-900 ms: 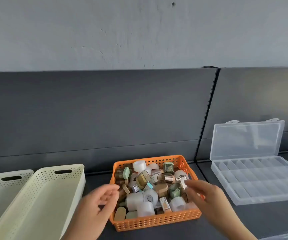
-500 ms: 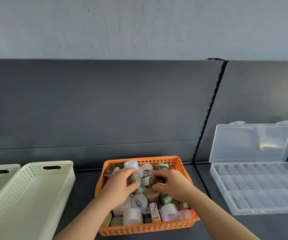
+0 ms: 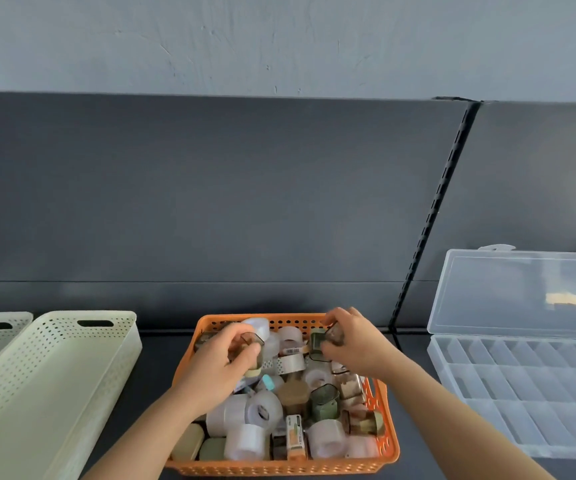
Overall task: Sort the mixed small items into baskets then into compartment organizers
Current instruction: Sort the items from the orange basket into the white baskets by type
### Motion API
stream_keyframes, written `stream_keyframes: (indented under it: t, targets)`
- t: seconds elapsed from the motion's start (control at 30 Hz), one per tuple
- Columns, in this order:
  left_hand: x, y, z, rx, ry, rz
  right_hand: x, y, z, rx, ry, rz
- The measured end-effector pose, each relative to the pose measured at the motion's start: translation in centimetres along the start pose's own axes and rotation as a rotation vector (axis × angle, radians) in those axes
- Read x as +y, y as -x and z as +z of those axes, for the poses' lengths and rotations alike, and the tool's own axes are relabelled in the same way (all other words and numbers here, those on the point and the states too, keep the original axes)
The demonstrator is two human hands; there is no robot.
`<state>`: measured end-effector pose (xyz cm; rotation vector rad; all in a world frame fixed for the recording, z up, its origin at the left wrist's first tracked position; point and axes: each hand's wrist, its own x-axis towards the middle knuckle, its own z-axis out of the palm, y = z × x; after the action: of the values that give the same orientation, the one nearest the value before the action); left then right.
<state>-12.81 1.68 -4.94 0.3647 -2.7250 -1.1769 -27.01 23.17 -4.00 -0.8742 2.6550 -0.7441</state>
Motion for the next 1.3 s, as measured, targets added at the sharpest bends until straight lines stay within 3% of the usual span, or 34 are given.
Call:
stream_keyframes:
  t: [0.17, 0.37, 0.63, 0.9, 1.3]
  targets:
    - [0.2, 0.5, -0.6, 0.047, 0.133, -0.075, -0.5, -1.4, 0.6, 0.005, 0.126, 0.038]
    - [0.2, 2.5, -3.1, 0.201, 0.259, -0.101, -4.1, -1.0, 1.0, 0.126, -0.157, -0.049]
    - [-5.0, 7.7, -13.6, 0.455, 0.295, -0.194, -15.3, -1.9, 5.8, -0.004, -0.319, -0.198]
    - [-17.2, 6.0, -22.9, 0.219, -0.092, -0.200, -26.6, -6.0, 14.0, -0.087, -0.232, -0.258]
    - [-24.4, 2.9, -24.1, -0.121, -0.597, -0.009, -32.0, -10.3, 20.9, -0.236, 0.295, -0.102]
